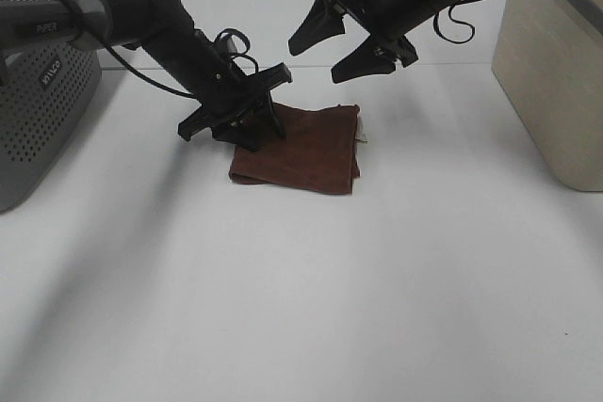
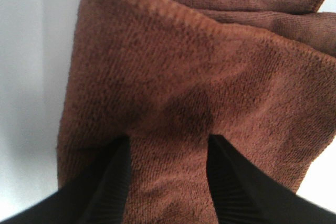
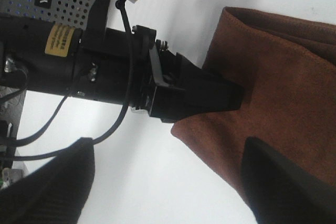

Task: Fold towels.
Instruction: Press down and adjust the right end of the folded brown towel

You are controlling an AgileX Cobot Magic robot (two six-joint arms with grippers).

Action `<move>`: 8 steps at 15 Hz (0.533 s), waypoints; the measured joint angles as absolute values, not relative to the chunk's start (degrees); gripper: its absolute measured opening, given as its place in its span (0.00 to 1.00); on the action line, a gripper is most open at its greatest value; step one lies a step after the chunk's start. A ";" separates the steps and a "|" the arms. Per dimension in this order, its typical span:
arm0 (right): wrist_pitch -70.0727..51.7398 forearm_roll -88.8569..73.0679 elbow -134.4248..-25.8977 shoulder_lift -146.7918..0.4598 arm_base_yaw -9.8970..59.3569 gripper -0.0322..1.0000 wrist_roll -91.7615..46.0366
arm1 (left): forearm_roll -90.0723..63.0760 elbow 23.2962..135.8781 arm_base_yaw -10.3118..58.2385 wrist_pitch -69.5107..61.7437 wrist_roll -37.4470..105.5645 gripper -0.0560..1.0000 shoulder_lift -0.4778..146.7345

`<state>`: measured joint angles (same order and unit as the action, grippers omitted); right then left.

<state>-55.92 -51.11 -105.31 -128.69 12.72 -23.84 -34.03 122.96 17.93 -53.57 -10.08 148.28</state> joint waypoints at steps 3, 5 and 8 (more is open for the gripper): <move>-55.29 -53.17 -105.31 -134.07 12.72 0.75 -23.84 | -33.58 122.96 17.93 -53.46 -10.03 0.47 148.28; -54.49 -53.23 -105.31 -137.28 12.72 0.75 -23.84 | -33.58 122.96 17.93 -53.46 -9.97 0.47 148.28; -53.11 -52.31 -105.31 -139.17 11.17 0.75 -23.43 | -33.58 122.96 17.93 -53.46 -9.91 0.47 148.28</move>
